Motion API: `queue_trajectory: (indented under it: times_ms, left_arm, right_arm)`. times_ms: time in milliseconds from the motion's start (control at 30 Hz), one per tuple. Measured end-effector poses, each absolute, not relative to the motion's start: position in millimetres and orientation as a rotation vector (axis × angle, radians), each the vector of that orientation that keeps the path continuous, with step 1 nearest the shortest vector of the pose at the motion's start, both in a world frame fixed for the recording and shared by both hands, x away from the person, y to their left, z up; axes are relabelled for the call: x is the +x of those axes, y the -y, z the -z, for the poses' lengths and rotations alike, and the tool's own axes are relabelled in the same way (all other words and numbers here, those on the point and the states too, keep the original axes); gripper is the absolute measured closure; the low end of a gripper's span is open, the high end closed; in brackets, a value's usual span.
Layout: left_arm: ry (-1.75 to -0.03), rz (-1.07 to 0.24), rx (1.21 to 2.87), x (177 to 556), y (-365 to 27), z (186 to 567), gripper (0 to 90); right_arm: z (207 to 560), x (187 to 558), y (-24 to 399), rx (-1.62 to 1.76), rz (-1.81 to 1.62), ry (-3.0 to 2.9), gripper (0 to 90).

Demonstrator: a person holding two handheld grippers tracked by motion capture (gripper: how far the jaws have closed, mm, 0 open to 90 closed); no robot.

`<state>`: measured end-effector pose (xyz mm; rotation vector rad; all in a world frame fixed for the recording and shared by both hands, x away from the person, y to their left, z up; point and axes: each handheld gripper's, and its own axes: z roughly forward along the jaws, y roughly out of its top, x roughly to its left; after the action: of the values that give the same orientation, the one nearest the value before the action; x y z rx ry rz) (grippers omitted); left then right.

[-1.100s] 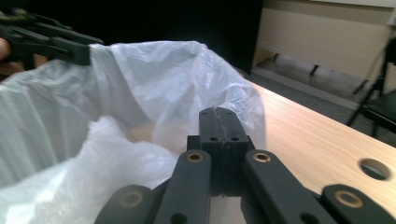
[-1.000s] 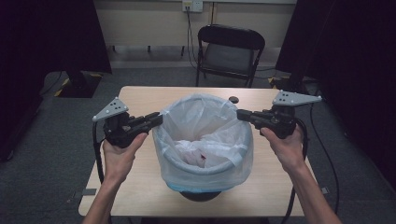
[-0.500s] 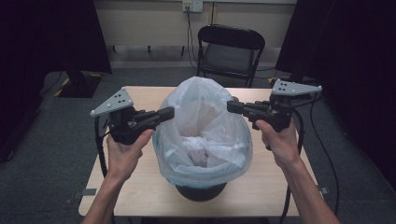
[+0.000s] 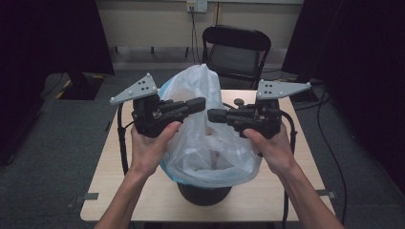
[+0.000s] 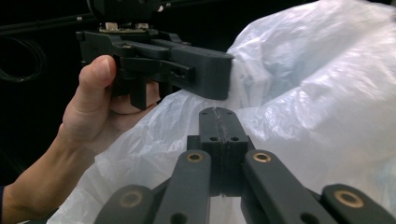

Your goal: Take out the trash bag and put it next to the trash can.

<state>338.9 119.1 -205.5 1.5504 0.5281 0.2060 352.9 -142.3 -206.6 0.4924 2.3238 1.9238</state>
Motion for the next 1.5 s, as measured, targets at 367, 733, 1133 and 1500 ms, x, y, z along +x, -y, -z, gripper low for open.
queue_trajectory:
  times_ms: [367, 733, 1133, 1500]
  left_arm:
    - [-0.514, -0.189, 1.6, 344.6, -104.3, 210.7, 90.0]
    - [-0.496, -0.248, 1.507, 340.3, -134.1, 207.3, 31.1]
    - [-0.439, -0.246, 1.535, 338.5, -140.9, 219.2, 15.3]
    - [-0.438, -0.261, 1.59, 350.3, -96.9, 218.9, 15.1]
  right_arm:
    - [220.0, 364.5, 129.5, 0.606, -1.893, -2.424, 40.7]
    - [203.7, 365.5, 140.5, 0.584, -1.942, -2.284, 90.0]
    - [154.1, 369.6, 144.6, 0.532, -2.038, -2.171, 90.0]
    - [141.7, 358.0, 120.8, 0.443, -2.144, -2.219, 90.0]
